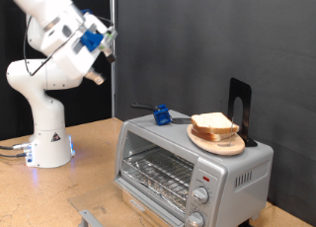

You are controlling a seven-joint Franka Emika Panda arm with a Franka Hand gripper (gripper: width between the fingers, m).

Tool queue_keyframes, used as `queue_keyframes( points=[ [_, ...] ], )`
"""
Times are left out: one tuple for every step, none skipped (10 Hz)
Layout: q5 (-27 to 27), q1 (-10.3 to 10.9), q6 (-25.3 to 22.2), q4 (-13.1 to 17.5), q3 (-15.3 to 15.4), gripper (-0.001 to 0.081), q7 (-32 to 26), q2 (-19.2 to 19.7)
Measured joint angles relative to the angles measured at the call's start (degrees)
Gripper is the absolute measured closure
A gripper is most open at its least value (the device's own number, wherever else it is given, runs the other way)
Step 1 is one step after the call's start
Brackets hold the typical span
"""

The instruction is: Make a piece of toast with the oven

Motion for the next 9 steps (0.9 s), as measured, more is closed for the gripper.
queue_keyframes(
  points=[
    [0.5, 0.0, 0.0, -0.2, -0.2, -0.0003, 0.0, 0.1],
    [0.5, 0.0, 1.1, -0.5, 0.0, -0.0003, -1.2, 0.1],
    [0.6, 0.4, 3.6, -0.9, 1.1, -0.0003, -2.9, 0.1],
    [0.0, 1.0, 5.5, -1.1, 3.1, -0.0003, -3.4, 0.0],
    [-0.7, 1.5, 6.1, -1.0, 5.3, -0.0003, -2.8, -0.2],
    [-1.1, 1.9, 6.8, -0.7, 7.4, -0.0003, -1.9, -0.6],
    [-1.1, 2.2, 7.1, -0.6, 9.1, -0.0003, -1.1, -1.4],
    [-1.4, 2.4, 7.1, -0.5, 10.5, -0.0003, -0.4, -2.5],
    [-1.6, 2.5, 7.1, -0.7, 11.6, -0.0003, 0.0, -4.0]
  ],
)
